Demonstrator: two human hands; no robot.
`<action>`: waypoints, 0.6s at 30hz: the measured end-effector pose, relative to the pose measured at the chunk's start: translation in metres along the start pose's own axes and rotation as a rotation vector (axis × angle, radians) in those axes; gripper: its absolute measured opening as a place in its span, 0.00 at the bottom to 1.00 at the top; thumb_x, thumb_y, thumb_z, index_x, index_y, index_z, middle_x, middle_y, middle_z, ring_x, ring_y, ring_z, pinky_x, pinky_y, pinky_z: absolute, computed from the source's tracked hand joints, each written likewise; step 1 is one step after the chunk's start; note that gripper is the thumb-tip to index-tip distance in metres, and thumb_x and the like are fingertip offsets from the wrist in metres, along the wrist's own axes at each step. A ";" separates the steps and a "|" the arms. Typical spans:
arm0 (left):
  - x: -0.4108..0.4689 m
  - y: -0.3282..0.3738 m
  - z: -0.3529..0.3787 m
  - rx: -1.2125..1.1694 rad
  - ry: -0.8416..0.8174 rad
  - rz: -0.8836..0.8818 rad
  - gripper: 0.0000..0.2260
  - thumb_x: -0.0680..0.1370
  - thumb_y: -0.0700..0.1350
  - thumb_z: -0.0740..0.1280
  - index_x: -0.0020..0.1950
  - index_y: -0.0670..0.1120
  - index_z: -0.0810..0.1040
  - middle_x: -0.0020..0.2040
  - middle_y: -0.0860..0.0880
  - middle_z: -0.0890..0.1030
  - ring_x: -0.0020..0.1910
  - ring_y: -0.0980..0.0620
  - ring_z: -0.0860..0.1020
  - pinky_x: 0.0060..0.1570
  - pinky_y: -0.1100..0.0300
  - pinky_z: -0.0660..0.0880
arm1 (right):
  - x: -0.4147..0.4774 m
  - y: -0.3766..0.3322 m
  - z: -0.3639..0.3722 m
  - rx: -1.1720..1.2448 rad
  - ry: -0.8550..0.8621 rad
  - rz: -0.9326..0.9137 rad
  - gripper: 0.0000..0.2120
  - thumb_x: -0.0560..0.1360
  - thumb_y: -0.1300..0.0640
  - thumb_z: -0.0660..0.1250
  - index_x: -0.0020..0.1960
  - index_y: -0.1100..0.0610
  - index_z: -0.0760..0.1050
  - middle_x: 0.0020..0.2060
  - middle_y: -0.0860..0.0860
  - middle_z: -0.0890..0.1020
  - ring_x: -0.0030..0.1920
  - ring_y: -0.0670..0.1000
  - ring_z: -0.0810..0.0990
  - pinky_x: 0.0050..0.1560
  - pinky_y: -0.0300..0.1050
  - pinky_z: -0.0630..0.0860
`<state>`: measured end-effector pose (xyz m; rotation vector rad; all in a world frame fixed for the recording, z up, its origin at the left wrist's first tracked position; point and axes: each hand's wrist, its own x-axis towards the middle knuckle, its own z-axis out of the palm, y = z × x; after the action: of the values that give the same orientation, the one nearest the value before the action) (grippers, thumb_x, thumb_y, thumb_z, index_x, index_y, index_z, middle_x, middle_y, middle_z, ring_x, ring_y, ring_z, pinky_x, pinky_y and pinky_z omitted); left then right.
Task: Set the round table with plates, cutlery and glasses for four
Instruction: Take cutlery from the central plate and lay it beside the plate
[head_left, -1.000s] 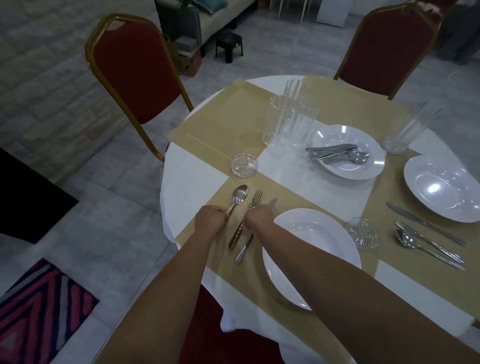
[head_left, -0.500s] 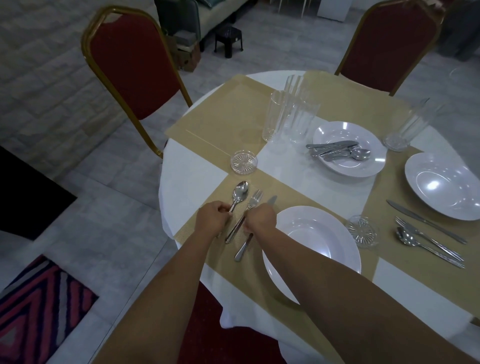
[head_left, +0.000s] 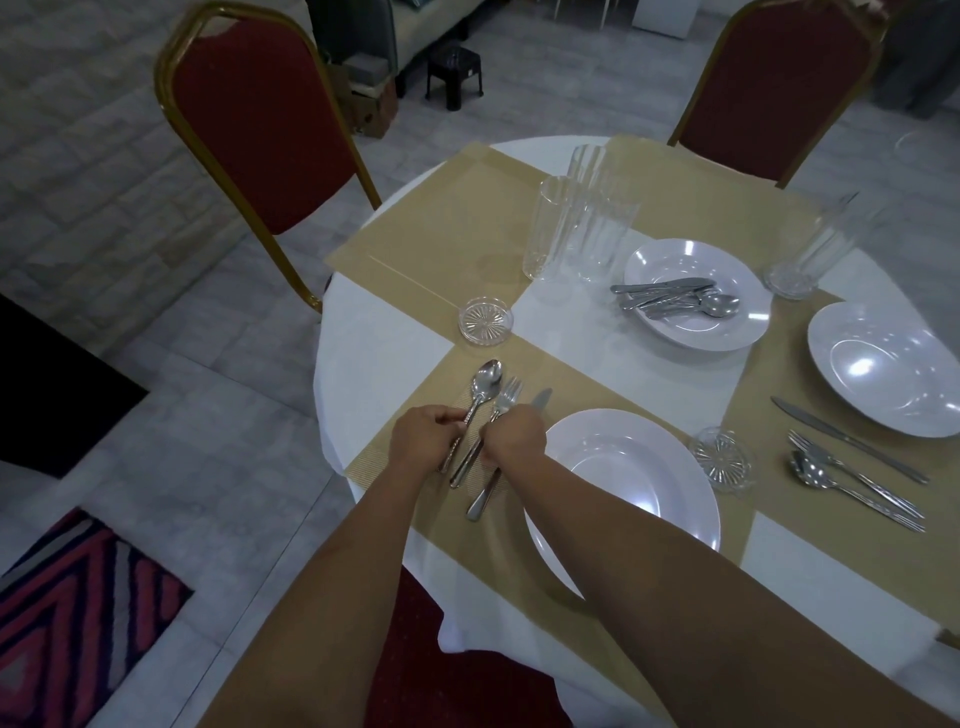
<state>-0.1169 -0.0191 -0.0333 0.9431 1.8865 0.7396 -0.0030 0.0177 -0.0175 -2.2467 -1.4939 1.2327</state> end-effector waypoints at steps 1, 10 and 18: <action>0.000 0.000 0.000 0.001 0.003 -0.001 0.09 0.72 0.45 0.72 0.50 0.54 0.85 0.45 0.53 0.85 0.44 0.54 0.82 0.51 0.56 0.78 | -0.001 0.000 0.000 0.000 0.001 -0.003 0.12 0.75 0.64 0.66 0.37 0.56 0.66 0.44 0.56 0.82 0.51 0.55 0.83 0.40 0.41 0.70; 0.003 0.004 -0.008 0.024 -0.048 -0.008 0.09 0.71 0.40 0.73 0.51 0.47 0.84 0.45 0.47 0.85 0.46 0.52 0.81 0.51 0.60 0.75 | 0.002 0.001 0.005 0.042 -0.020 -0.005 0.05 0.74 0.63 0.66 0.50 0.59 0.74 0.49 0.57 0.84 0.51 0.56 0.83 0.40 0.41 0.70; 0.001 0.003 -0.010 0.061 -0.054 0.013 0.09 0.71 0.41 0.73 0.51 0.48 0.84 0.43 0.48 0.84 0.44 0.54 0.81 0.47 0.64 0.73 | 0.004 0.002 0.007 0.042 -0.019 0.005 0.05 0.74 0.63 0.66 0.48 0.58 0.71 0.48 0.56 0.83 0.51 0.55 0.83 0.40 0.41 0.70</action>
<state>-0.1254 -0.0181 -0.0264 1.0049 1.8667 0.6609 -0.0059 0.0178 -0.0250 -2.2197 -1.4552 1.2790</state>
